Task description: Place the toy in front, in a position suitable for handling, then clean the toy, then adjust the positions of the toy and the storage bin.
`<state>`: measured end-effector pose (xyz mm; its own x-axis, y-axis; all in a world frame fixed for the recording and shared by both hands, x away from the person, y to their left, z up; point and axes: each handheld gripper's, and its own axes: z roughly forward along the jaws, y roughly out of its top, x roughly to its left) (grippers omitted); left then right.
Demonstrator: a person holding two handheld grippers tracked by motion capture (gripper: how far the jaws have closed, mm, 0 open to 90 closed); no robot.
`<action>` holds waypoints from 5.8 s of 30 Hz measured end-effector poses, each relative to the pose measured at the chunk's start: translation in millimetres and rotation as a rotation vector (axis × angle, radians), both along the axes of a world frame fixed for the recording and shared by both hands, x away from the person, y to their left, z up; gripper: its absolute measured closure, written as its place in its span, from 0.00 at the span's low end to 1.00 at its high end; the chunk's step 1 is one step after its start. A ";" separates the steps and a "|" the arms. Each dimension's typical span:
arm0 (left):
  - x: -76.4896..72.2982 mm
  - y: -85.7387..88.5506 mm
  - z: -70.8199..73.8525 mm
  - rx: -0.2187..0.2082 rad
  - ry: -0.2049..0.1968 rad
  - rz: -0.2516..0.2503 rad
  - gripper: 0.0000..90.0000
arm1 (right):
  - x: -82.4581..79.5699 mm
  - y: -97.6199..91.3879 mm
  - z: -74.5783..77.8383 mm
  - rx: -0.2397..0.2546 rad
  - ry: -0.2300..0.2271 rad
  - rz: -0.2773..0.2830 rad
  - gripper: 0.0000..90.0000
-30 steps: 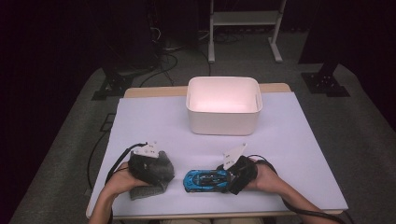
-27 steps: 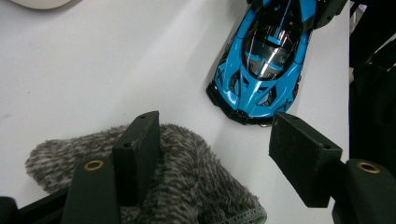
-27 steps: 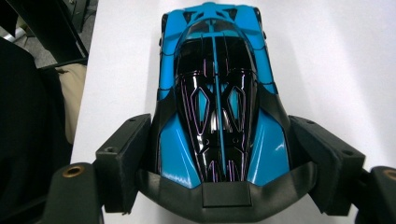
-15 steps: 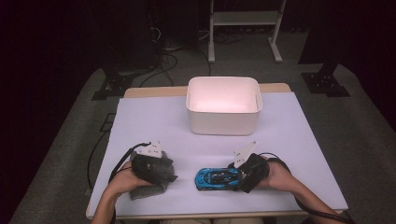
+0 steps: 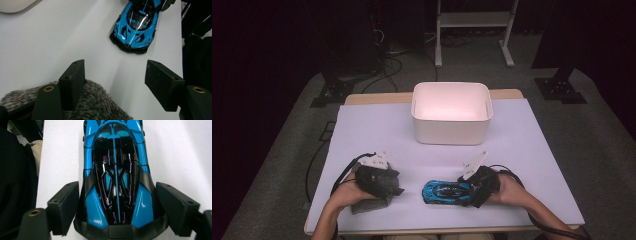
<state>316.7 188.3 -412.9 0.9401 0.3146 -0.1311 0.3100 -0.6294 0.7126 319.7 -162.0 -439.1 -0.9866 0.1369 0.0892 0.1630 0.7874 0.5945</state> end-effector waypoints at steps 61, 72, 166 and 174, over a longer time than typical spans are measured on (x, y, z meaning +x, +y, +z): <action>-5.4 9.7 1.5 -0.015 -0.056 0.072 0.16 | 91.8 16.9 127.0 0.108 -0.109 -0.035 0.18; -5.0 10.3 2.3 -0.020 -0.057 0.075 0.15 | 104.0 20.9 138.3 0.097 -0.108 -0.037 0.18; -8.9 5.9 0.9 -0.015 -0.046 0.041 0.14 | 92.0 78.8 116.9 -0.102 -0.076 0.094 0.96; -8.7 5.3 0.4 -0.015 -0.045 0.041 0.14 | 87.7 79.9 117.4 -0.103 -0.066 0.092 0.96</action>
<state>308.1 193.7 -412.5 0.9316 0.3511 -0.0942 0.3027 -0.6057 0.7359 407.4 -82.1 -321.7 -0.9986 0.0504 0.0137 0.0502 0.8544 0.5172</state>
